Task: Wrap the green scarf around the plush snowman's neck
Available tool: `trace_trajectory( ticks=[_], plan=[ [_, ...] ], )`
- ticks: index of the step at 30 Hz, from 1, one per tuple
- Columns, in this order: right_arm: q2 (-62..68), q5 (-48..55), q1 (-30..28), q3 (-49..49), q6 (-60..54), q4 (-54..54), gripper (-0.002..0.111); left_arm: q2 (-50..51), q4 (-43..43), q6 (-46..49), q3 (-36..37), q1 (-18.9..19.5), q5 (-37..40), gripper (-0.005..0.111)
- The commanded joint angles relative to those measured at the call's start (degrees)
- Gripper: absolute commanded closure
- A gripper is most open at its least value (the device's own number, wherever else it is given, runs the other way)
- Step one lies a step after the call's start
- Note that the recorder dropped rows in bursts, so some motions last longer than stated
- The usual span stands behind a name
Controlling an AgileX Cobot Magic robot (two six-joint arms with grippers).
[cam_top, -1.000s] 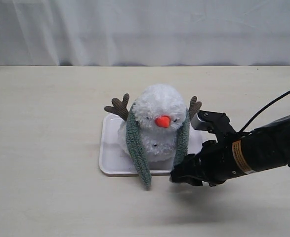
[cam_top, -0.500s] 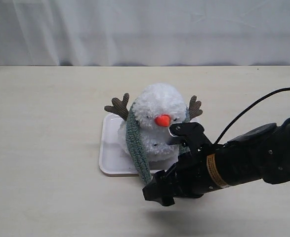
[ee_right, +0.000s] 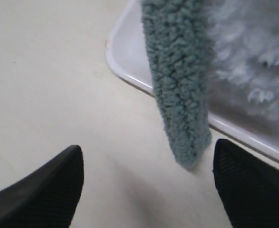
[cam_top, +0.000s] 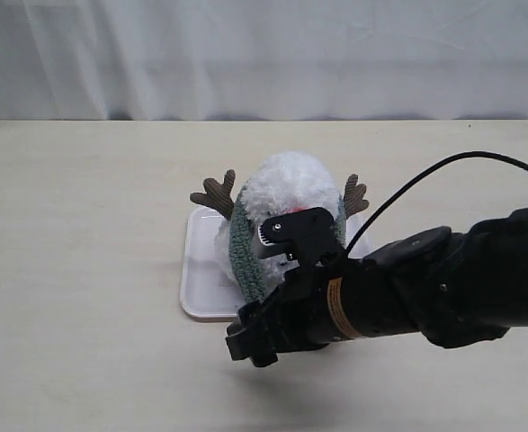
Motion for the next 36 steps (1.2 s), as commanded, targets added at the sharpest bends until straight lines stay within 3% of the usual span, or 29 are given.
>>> trace_trajectory(
  ticks=[1, 6, 12, 20, 26, 36],
  plan=[
    [1.23, 5.31, 1.18, -0.56, -0.92, 0.24, 0.037, -0.12, 0.03, -0.01, 0.09, -0.33, -0.72, 0.107],
    [4.9, 4.15, 1.18, -3.23, -0.92, 0.24, 0.042, -0.12, 0.03, -0.01, 0.09, -0.33, -0.72, 0.107],
    [9.11, 4.38, 1.18, -6.32, -0.92, 0.24, 0.058, -0.12, 0.03, -0.01, 0.09, -0.33, -0.72, 0.107],
    [9.4, 4.36, 1.18, -6.74, -4.06, 0.24, 0.104, -0.12, 0.03, -0.01, 0.09, -0.33, -0.72, 0.107],
    [8.3, 0.95, 1.18, -6.74, -5.2, -0.23, 0.104, -0.12, 0.03, -0.01, 0.09, -0.33, -0.72, 0.107],
    [1.73, -4.98, 1.18, -6.74, -0.29, -10.21, 0.104, -0.12, 0.03, -0.01, 0.09, -0.33, -0.72, 0.107]
  ],
)
